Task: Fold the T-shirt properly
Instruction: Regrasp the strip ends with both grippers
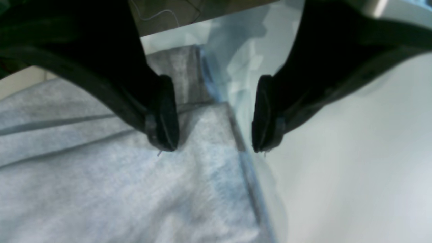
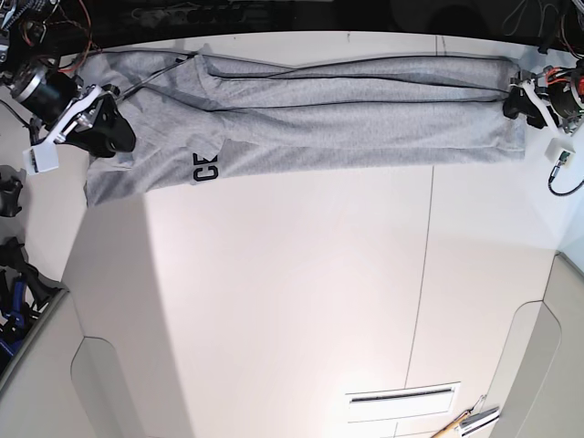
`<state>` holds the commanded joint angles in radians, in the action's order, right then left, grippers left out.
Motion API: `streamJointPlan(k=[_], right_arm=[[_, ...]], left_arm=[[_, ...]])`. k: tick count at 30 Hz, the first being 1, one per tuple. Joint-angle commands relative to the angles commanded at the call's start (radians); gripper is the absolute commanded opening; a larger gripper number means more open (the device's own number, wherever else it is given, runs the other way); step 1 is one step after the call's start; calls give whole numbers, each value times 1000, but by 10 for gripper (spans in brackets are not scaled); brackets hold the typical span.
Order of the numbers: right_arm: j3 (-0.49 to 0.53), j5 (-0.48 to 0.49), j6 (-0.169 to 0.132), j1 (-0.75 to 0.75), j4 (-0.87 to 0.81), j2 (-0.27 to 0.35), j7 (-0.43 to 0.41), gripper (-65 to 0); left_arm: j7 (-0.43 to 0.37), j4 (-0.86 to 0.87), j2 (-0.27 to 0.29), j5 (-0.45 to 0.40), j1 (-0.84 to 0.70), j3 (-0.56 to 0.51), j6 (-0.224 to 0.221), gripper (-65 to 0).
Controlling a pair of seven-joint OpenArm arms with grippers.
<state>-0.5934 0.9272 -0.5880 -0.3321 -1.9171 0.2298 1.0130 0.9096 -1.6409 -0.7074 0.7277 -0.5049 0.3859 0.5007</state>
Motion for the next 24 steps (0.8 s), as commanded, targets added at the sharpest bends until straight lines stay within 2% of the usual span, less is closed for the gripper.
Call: streamJointPlan(k=[2,8,11,15,17,20,21,24], right_arm=[[0,1,0,6,0,0,-2,-408],[0,0,0,7,0,0,-6,-408],[0,0,0,8,0,0,-6,-408],[0,-3,0,7,0,0,-6,-408],[0,-3,0,7,0,0,-6,-408],[0,-3,0,7,0,0,-6,-408],[0,-3,0,7,0,0,-6,-408],[0,-3,0,7,0,0,-6,-408]], left_arm=[[-16,0,16,-31,0,0,-20,-267],[-43,3,67,-70,0,0,-19,-267],[-53,6,93,-119,1,0,-45,-267],[-32,6,95,-125,3,40,-44,-267],[-3,5,95,-101,3,99,-39,-267],[31,6,95,38,3,179,22,-263],[37,6,95,68,3,187,35,-242],[37,7,103,84,3,188,35,-224]])
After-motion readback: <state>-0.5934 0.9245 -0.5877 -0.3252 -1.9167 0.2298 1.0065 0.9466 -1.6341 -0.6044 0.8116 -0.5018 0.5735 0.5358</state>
